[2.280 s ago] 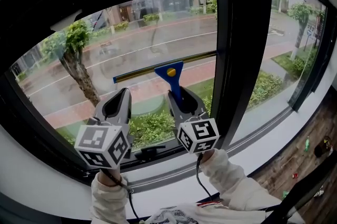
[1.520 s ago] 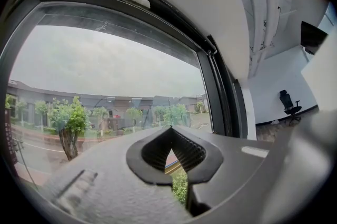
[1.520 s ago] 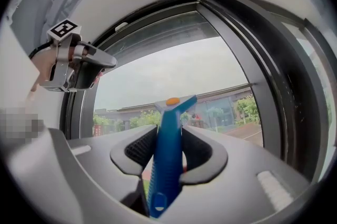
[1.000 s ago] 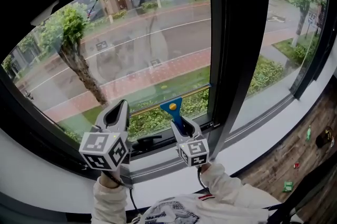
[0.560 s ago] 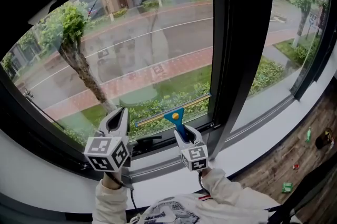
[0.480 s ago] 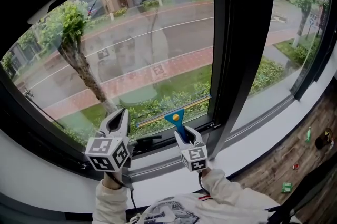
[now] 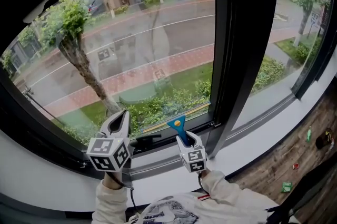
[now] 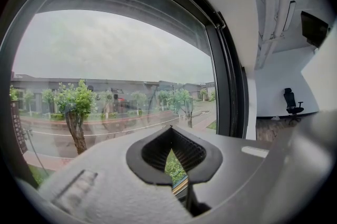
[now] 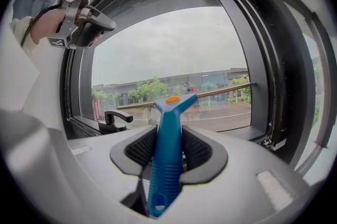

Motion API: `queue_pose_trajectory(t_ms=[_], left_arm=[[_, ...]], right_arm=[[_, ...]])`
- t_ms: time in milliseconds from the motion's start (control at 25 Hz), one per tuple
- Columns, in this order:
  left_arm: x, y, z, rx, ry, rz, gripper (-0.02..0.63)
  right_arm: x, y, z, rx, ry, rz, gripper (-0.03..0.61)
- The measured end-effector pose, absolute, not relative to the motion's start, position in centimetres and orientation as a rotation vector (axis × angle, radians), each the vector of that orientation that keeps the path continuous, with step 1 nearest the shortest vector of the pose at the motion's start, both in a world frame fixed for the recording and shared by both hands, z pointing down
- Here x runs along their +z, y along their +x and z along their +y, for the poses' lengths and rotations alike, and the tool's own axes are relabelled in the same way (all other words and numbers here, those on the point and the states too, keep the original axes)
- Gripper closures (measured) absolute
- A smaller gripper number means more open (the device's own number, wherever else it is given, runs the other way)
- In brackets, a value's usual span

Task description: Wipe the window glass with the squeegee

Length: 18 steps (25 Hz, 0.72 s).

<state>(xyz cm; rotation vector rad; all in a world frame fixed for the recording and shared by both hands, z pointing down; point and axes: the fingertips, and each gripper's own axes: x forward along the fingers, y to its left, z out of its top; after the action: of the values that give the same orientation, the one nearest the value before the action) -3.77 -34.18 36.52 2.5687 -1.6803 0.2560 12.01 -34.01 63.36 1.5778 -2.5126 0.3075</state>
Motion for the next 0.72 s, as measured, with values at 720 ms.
queue_pose_trajectory(t_ms=[720], left_arm=[[37.2, -3.6, -33.7, 0.27, 2.545, -1.684, 0.612]], right_arm=[[66.7, 11.7, -34.1, 0.384, 1.528, -2.453, 0.432]])
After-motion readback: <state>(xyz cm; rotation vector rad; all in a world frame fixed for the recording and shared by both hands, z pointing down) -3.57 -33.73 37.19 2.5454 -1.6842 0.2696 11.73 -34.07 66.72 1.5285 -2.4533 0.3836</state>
